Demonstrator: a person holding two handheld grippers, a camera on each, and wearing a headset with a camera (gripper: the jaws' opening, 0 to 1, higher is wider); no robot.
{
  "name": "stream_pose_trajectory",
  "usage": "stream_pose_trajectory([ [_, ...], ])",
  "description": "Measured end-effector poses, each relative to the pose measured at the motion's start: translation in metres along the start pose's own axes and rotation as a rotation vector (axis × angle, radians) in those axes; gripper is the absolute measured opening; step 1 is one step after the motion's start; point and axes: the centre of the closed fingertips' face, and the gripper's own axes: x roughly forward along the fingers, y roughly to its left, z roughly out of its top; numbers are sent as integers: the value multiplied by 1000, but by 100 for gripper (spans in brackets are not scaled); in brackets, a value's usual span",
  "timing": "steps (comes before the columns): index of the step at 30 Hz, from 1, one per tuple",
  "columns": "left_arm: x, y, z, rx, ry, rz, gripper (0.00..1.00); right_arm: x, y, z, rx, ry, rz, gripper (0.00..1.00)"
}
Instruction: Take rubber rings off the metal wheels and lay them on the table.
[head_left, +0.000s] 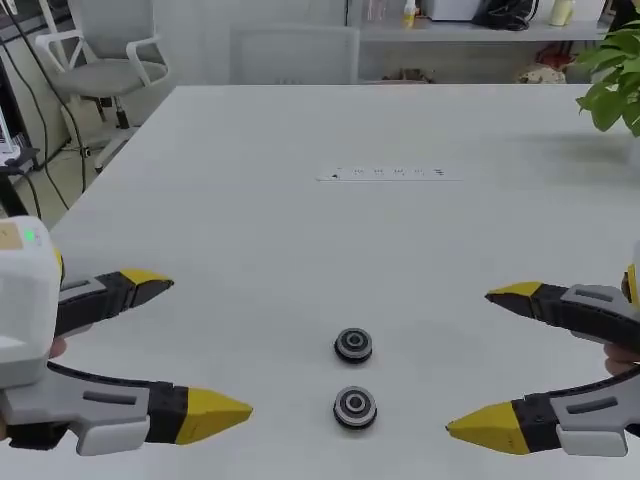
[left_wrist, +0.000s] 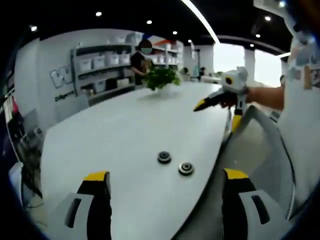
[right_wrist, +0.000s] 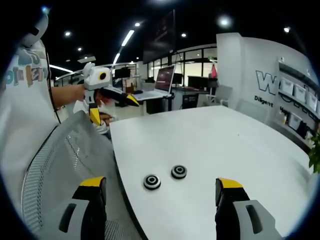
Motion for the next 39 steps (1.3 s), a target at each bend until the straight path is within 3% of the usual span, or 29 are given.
stream_pose_trajectory([
  [24, 6, 4, 1, 13, 11, -12, 92, 3, -8, 2, -23, 12, 9, 87],
  [39, 18, 10, 11, 61, 21, -35, 91, 17, -15, 8, -64, 23, 43, 83],
])
